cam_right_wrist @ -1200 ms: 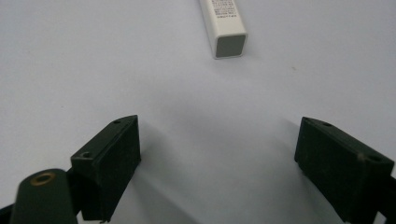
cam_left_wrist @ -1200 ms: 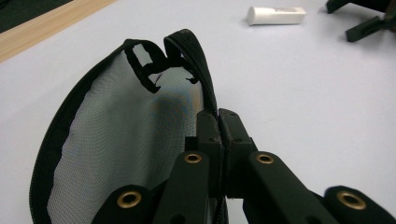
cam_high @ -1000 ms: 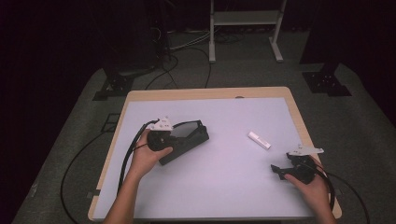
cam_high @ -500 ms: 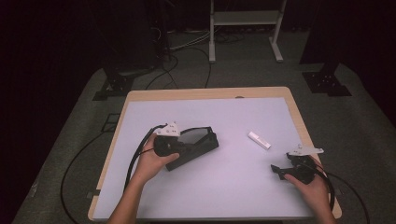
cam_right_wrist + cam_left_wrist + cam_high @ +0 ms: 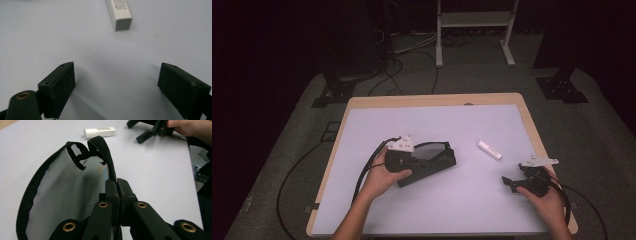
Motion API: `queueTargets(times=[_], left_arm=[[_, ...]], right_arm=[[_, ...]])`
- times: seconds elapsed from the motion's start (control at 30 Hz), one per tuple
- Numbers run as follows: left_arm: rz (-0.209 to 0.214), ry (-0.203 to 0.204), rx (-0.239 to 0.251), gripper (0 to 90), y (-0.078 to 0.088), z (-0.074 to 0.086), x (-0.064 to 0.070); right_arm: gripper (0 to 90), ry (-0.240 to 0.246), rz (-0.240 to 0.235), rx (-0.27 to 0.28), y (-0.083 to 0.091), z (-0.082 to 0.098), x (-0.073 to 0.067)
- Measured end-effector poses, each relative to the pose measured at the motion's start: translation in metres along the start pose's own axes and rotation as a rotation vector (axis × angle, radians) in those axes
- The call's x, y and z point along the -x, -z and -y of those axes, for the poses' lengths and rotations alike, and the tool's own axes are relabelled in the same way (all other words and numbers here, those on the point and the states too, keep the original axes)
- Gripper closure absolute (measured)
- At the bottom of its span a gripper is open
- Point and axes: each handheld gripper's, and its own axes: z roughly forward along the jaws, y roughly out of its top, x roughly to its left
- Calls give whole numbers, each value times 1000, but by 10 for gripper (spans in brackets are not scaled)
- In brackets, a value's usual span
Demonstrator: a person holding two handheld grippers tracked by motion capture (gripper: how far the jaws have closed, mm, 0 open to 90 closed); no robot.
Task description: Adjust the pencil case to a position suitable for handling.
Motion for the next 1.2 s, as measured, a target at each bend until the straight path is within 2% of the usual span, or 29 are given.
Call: queueTargets(times=[0.3,0.6,0.9,1.1,1.2], left_arm=[[62,-31,-22,886,-17,-5,12],[102,-57,-46,885,-28,-8,21],[119,-55,-73,879,-35,-7,26],[119,-54,-89,819,-37,-6,27],[116,-53,-90,756,-37,-7,28]], right_arm=[[133,1,1,0,0,0,0],[133,1,2,0,0,0,0],[133,1,1,0,0,0,0],[133,1,1,0,0,0,0],[133,1,1,0,0,0,0]])
